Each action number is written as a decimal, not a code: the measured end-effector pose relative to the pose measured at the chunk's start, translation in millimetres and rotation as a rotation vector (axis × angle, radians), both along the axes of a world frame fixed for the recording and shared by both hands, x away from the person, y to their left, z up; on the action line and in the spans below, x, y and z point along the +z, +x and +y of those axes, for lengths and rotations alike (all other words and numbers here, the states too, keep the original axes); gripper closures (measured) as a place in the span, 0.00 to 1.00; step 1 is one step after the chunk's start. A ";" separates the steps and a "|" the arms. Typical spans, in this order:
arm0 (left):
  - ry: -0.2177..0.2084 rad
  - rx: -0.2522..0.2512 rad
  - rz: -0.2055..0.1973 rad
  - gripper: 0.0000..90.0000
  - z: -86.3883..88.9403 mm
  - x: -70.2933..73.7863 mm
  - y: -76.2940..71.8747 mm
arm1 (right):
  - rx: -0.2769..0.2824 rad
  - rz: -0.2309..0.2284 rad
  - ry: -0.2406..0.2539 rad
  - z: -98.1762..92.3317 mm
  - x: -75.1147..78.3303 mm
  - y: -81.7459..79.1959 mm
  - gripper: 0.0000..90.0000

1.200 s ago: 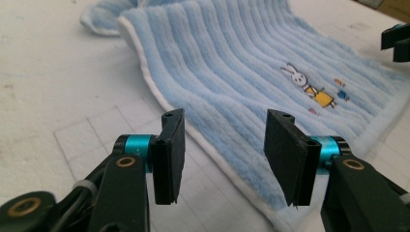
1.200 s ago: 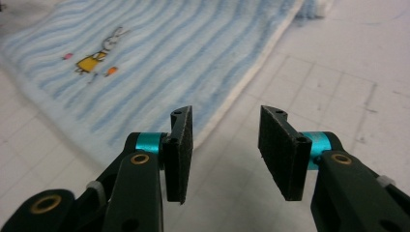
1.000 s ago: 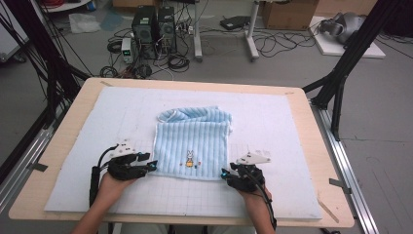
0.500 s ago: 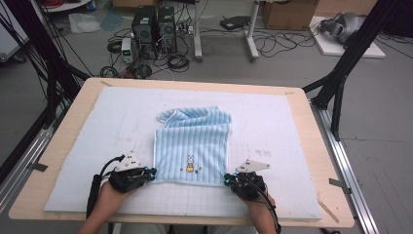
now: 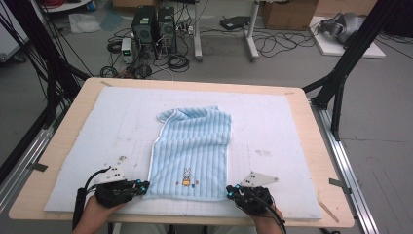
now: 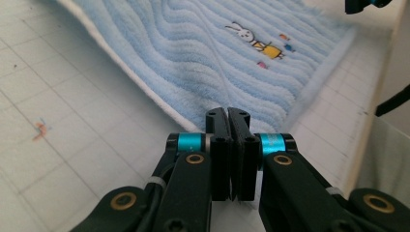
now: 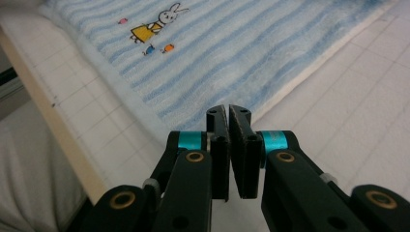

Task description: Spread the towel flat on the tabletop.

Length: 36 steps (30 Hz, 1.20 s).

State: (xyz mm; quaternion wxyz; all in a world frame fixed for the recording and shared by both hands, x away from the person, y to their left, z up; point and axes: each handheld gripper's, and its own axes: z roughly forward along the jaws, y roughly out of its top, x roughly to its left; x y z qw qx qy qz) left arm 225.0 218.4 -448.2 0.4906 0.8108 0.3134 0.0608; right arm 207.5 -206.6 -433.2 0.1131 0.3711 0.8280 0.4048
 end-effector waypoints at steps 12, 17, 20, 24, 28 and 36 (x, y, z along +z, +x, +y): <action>-0.059 0.122 -0.078 0.53 9.6 6.6 -4.1 | -0.141 -0.116 0.003 -1.5 4.8 8.2 0.58; -0.086 0.195 -0.094 0.53 15.7 9.8 7.2 | -0.106 -0.046 0.034 20.6 -5.5 29.8 0.59; -0.085 0.211 -0.091 0.53 18.0 9.4 11.5 | -0.063 0.003 0.006 34.5 -14.5 36.6 0.67; -0.084 0.216 -0.092 0.54 17.6 9.5 17.1 | -0.048 -0.020 -0.055 36.4 -14.1 36.0 0.94; -0.100 0.228 -0.096 0.54 15.4 11.6 21.7 | -0.011 0.006 -0.058 32.3 -12.0 34.0 0.97; -0.092 0.220 -0.085 0.54 10.0 11.7 28.9 | 0.177 0.099 -0.040 13.9 -4.9 11.9 0.97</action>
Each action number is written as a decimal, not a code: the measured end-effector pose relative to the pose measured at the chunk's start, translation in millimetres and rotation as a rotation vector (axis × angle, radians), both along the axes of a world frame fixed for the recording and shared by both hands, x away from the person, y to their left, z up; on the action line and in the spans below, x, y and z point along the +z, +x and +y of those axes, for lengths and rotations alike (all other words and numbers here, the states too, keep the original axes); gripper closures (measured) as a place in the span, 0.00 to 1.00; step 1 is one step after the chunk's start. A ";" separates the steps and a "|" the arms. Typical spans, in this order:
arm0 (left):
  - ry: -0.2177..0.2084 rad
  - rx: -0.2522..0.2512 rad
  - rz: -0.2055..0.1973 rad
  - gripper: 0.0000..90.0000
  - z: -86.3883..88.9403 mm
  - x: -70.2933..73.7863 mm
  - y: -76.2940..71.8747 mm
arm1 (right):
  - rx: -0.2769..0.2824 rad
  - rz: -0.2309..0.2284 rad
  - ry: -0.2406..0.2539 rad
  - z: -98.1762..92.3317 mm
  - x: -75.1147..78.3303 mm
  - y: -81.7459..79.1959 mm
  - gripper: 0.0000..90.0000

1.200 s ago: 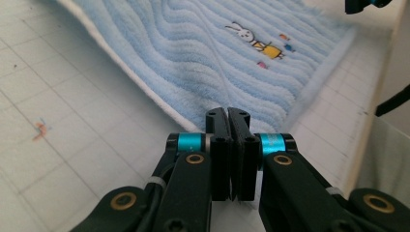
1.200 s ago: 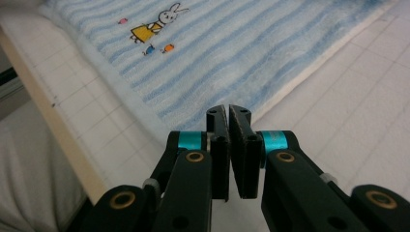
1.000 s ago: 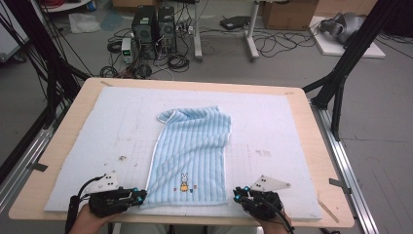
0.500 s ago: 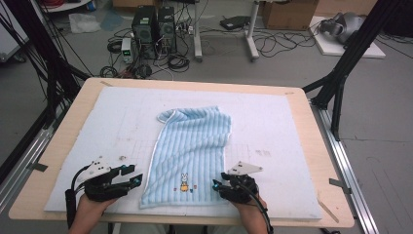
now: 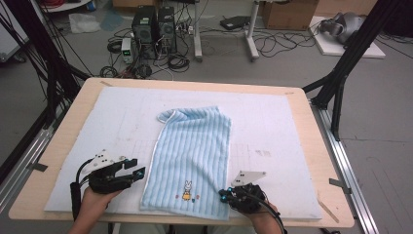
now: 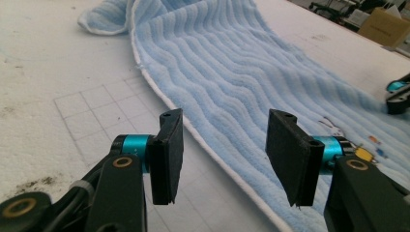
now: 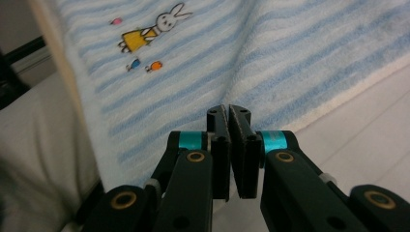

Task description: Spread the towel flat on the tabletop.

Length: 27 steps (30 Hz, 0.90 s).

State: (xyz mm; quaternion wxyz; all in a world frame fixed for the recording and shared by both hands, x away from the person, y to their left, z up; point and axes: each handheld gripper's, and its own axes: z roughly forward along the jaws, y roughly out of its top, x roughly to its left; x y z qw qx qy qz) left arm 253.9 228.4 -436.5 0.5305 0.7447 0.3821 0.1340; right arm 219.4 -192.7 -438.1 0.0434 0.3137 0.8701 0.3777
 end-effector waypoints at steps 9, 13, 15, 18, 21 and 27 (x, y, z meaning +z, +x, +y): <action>0.015 -0.011 0.030 0.54 -9.1 -1.8 10.1 | -0.047 -0.010 0.091 -22.3 5.7 -5.3 0.73; 0.036 -0.021 0.054 0.54 -24.0 -5.9 20.6 | -0.169 -0.060 0.127 -21.3 7.5 4.3 0.58; 0.077 -0.024 0.083 0.54 -39.2 -9.3 30.0 | -0.204 -0.082 0.116 -16.3 8.0 9.1 0.59; 0.119 -0.025 0.093 0.56 -49.0 -13.4 34.1 | -0.198 -0.101 0.112 -9.5 8.1 13.0 0.60; 0.200 -0.019 0.106 0.63 -58.8 -15.0 35.9 | -0.205 -0.106 0.077 4.1 5.5 21.5 0.62; 0.233 -0.044 0.096 0.95 -58.3 -14.4 29.7 | -0.225 -0.100 -0.028 18.2 -7.5 34.6 0.77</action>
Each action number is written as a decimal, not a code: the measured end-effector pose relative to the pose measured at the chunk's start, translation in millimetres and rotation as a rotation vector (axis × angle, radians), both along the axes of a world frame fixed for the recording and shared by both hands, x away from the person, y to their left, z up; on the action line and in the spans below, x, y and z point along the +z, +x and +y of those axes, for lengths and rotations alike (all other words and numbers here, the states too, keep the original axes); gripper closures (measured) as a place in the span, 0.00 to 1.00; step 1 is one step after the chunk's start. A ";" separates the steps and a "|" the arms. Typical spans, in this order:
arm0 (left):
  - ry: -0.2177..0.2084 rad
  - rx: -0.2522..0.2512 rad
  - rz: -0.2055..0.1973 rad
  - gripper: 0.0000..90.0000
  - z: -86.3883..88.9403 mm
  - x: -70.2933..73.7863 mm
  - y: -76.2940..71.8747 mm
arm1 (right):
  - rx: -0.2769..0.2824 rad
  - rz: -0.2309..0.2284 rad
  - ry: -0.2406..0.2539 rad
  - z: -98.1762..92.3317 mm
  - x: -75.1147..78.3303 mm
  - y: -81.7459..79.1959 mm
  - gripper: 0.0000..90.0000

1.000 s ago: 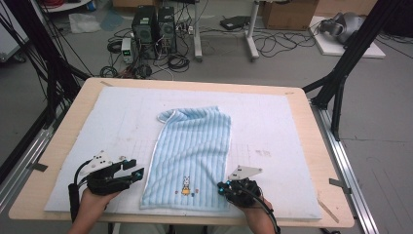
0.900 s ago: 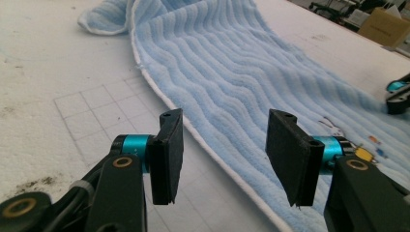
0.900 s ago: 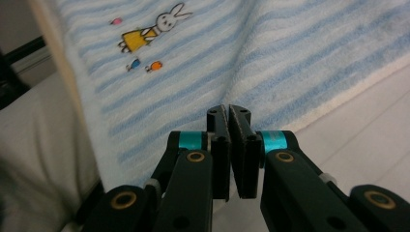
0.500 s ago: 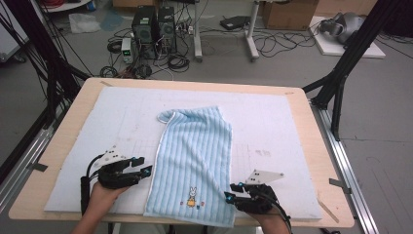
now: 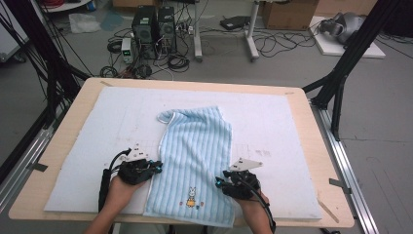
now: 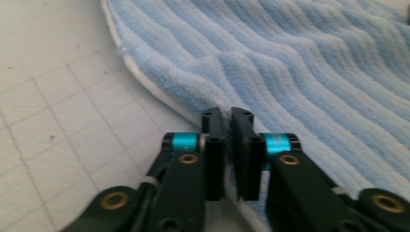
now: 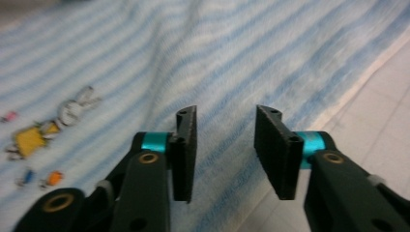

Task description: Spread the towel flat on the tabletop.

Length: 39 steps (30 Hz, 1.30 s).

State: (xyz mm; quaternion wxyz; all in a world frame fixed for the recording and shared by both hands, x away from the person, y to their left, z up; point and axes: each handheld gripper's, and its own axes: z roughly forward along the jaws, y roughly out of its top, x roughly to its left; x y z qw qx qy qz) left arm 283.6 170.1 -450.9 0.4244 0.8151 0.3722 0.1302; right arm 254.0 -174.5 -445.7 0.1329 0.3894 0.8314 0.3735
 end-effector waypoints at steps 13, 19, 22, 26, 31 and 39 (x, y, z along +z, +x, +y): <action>-0.026 -0.082 0.057 0.96 27.3 2.7 -46.3 | 0.130 0.068 0.011 -1.1 4.6 -16.7 0.95; -0.038 -0.114 0.074 0.96 34.7 2.1 -62.4 | 0.186 0.094 0.010 -0.3 5.6 -28.5 0.95; -0.043 -0.124 0.083 0.94 37.2 2.1 -65.2 | 0.211 0.114 0.021 -1.2 6.6 -33.4 0.89; -0.102 -0.071 0.028 0.69 44.8 6.7 -59.8 | 0.157 0.084 0.096 -8.9 11.5 -27.4 0.67; -0.199 0.005 -0.063 0.60 61.3 21.1 -32.0 | 0.018 0.000 0.160 -21.6 17.1 0.0 0.54; -0.238 0.096 -0.076 0.59 70.6 29.7 5.6 | 0.012 -0.009 0.086 -13.6 13.8 36.9 0.73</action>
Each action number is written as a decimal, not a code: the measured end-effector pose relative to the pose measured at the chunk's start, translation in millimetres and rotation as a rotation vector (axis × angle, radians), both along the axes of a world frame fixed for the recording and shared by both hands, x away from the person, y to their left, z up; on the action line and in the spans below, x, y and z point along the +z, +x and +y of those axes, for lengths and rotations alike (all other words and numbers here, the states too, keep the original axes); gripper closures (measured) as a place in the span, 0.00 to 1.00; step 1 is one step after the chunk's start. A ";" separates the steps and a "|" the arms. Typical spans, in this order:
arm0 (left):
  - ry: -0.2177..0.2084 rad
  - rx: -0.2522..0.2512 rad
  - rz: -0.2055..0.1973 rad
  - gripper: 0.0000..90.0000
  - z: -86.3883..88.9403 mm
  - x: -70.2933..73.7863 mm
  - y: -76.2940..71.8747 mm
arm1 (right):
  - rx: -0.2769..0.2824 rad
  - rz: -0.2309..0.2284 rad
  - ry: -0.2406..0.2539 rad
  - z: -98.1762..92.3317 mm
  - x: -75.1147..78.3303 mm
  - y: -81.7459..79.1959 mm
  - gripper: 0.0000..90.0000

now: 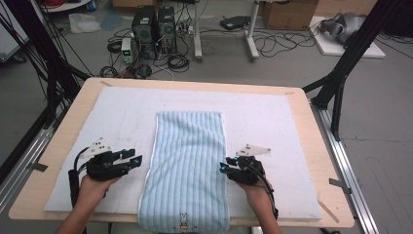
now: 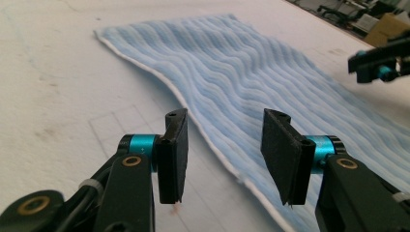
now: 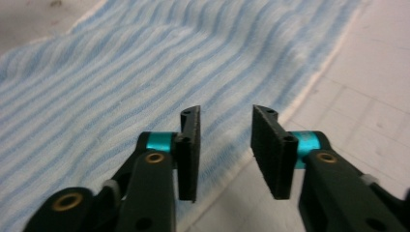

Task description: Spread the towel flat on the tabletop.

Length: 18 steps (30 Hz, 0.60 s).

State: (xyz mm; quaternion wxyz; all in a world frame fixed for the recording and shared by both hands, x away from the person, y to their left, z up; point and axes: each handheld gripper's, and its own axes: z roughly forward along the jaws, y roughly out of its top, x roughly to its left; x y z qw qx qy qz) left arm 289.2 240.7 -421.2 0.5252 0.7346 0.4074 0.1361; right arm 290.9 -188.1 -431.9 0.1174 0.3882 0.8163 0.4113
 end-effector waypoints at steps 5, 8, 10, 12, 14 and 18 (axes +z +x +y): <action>0.011 0.008 0.043 0.59 -2.5 -3.6 27.5 | 0.114 0.025 -0.108 21.9 -10.4 8.0 0.79; 0.002 0.013 0.045 0.60 -4.0 -6.1 34.2 | 0.128 0.007 -0.138 23.1 -9.4 6.5 0.90; 0.015 0.010 0.048 0.60 -5.8 -8.3 40.4 | 0.162 0.016 -0.144 23.3 -8.3 3.5 0.96; 0.021 0.000 0.053 0.60 -10.2 -9.6 48.6 | 0.192 0.023 -0.159 22.8 -6.8 1.0 0.96; 0.027 0.006 0.048 0.60 -14.2 -9.0 54.7 | 0.204 0.040 -0.152 19.9 -6.2 0.1 0.95; 0.041 0.001 0.064 0.59 -25.4 -9.0 70.8 | 0.203 0.058 -0.080 13.0 -6.2 1.7 0.69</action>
